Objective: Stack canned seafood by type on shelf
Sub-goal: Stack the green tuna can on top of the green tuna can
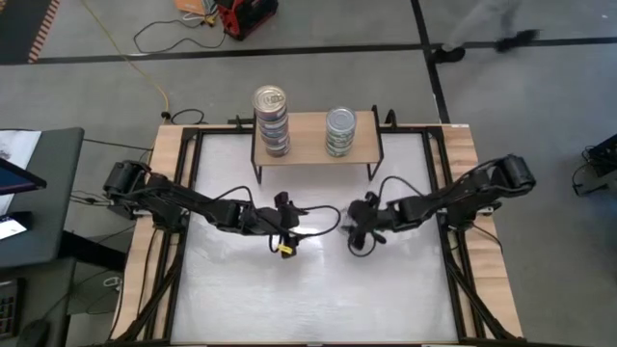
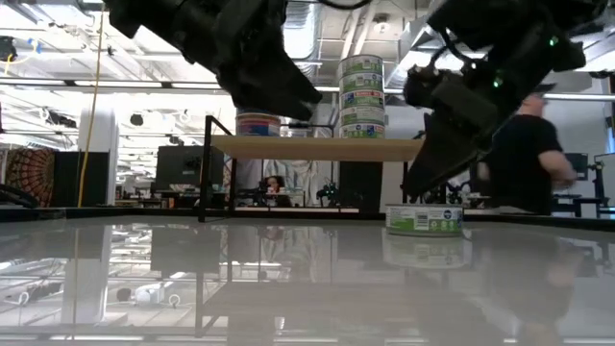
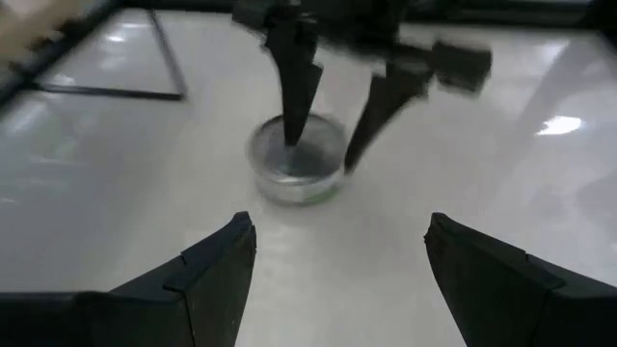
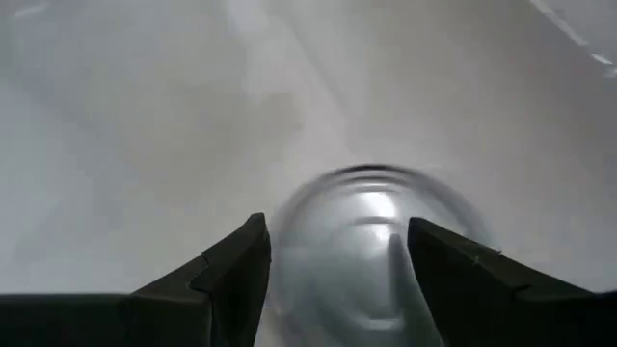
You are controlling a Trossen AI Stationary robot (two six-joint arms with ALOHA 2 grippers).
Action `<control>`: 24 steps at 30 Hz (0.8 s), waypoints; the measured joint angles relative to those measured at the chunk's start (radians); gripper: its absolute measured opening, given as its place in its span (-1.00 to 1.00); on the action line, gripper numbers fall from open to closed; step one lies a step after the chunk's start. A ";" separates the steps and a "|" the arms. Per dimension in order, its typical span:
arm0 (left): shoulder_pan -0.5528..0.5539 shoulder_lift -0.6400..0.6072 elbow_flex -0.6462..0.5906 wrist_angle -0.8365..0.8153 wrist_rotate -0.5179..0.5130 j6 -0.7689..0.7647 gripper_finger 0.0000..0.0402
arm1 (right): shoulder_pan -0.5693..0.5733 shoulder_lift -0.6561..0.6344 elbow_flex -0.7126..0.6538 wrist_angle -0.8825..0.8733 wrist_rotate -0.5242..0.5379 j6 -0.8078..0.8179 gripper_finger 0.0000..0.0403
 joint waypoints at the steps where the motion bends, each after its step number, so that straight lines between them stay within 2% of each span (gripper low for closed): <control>1: 0.000 0.001 0.001 0.010 0.022 -0.026 0.45 | 0.016 0.021 0.021 0.001 -0.007 -0.001 0.34; 4: -0.003 0.002 0.001 0.008 0.048 -0.080 0.45 | 0.056 0.085 0.095 -0.018 -0.008 -0.025 0.34; 9: -0.038 -0.002 0.001 0.006 0.032 -0.124 0.45 | 0.108 0.095 0.196 -0.183 0.165 -0.046 0.34; 18: -0.087 -0.003 0.001 0.008 -0.054 -0.172 0.45 | 0.029 0.056 0.200 -0.461 0.354 0.058 0.34; 21: -0.099 -0.003 0.001 0.009 -0.053 -0.190 0.45 | -0.004 0.056 0.169 -0.459 0.358 0.070 0.34; 24: -0.114 -0.003 0.001 0.008 -0.054 -0.201 0.45 | -0.019 0.056 0.135 -0.421 0.278 0.073 0.34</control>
